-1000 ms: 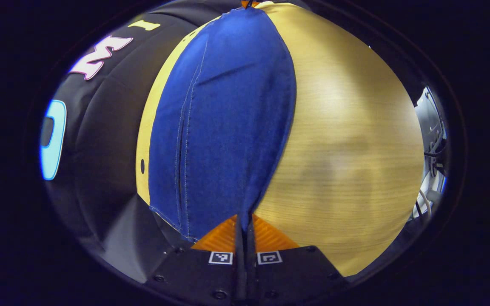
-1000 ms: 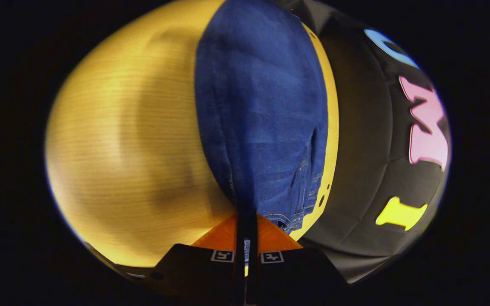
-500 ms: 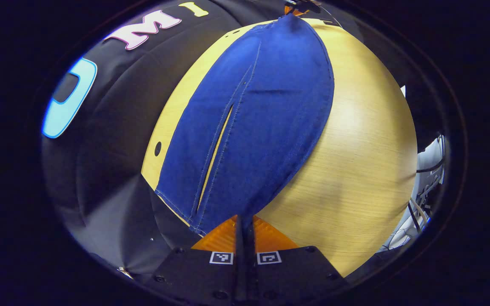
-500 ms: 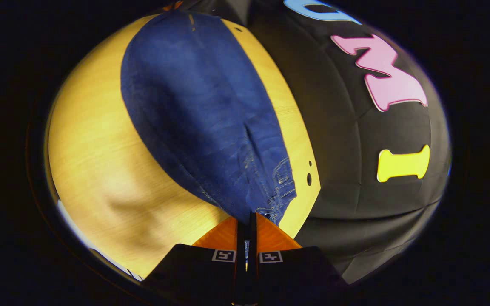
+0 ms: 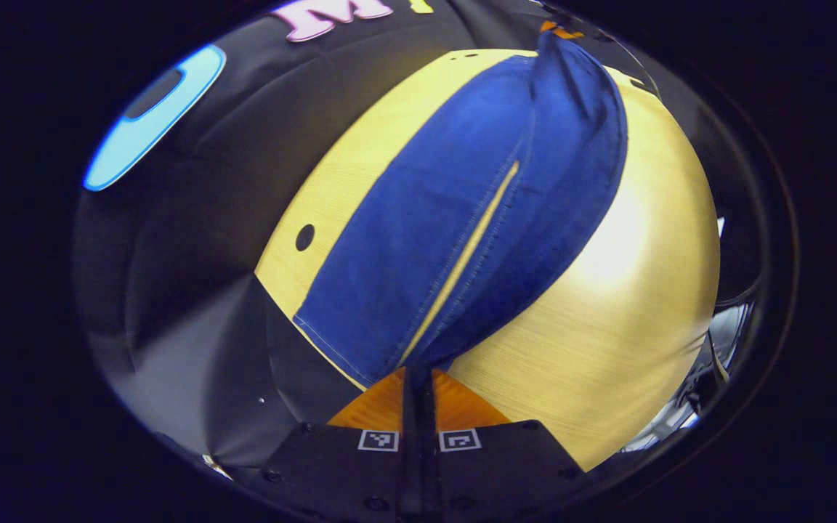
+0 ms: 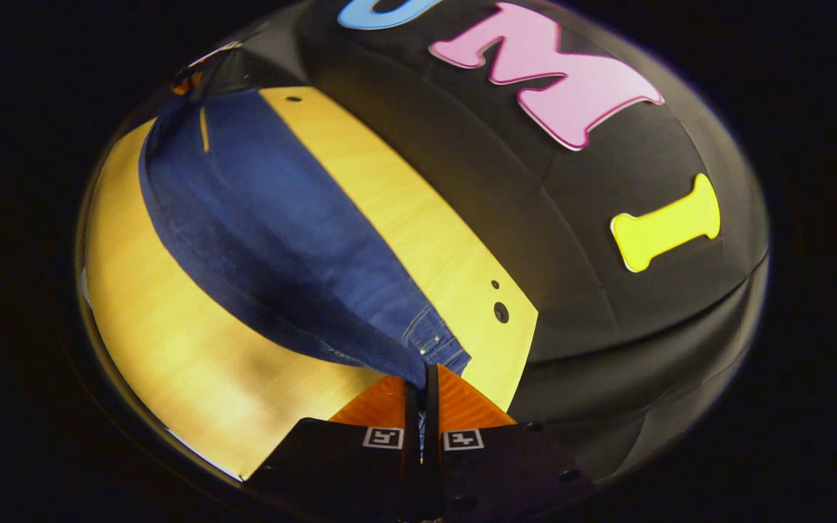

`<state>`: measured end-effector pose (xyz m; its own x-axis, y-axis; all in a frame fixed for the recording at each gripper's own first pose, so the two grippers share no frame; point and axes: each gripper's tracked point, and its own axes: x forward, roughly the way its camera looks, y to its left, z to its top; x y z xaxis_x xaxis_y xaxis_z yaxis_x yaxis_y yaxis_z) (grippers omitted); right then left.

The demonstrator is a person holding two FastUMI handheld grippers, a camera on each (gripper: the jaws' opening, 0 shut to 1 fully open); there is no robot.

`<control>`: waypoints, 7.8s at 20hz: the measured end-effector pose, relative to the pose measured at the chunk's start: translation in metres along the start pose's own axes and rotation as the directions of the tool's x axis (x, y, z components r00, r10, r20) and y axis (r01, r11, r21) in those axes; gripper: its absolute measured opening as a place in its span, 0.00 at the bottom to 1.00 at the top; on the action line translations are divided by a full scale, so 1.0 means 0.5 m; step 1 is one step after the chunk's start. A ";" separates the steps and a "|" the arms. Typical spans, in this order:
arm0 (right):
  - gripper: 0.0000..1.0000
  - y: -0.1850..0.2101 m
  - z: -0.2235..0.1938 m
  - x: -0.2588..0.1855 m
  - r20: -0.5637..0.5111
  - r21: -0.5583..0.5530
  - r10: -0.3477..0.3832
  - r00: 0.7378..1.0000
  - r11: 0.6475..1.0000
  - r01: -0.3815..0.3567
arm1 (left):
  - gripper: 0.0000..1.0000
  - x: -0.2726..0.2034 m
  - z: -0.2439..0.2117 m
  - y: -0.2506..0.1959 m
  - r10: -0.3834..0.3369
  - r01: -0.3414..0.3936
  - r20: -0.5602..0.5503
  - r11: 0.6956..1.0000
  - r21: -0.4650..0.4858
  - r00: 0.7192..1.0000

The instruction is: Grasp the waist and the cuffs of the jeans and fold them to make the two legs overlap; first hold the waist and fold one-third of the jeans toward the cuffs, then hold the cuffs and fold the remaining one-third in the same direction to finish folding.

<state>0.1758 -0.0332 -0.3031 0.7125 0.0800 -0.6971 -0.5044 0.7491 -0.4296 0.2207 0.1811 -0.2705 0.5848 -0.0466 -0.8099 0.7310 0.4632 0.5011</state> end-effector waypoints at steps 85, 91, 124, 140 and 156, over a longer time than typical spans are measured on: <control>0.72 0.697 0.587 -0.045 0.275 0.444 0.483 0.831 0.703 -0.556 | 0.98 -0.140 -0.019 -0.042 0.396 -0.136 0.007 0.331 -0.934 0.918; 0.71 0.456 0.566 -0.271 0.529 0.495 0.373 0.762 0.593 -0.635 | 1.00 0.041 0.004 0.145 0.253 -0.046 0.014 0.231 -0.972 0.967; 0.72 0.315 0.345 -0.285 0.388 0.619 0.357 0.849 0.582 -0.528 | 0.06 0.248 0.051 0.225 -0.061 -0.030 -0.058 0.389 -0.921 0.996; 0.71 0.176 0.282 -0.371 0.456 0.657 0.229 0.860 0.565 -0.498 | 0.06 -0.024 0.868 0.026 -0.043 0.318 0.363 0.583 -0.748 0.931; 0.72 0.122 0.144 -0.344 0.402 0.590 0.288 0.869 0.644 -0.486 | 0.93 0.225 0.958 -0.232 -0.026 0.271 0.353 0.693 -0.668 0.935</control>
<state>0.0574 0.0461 -0.1682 0.6701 0.5496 -0.4989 -0.3835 0.8318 0.4013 0.3701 -0.3018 -0.2739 0.6524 -0.3678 -0.6627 0.4300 0.8996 -0.0760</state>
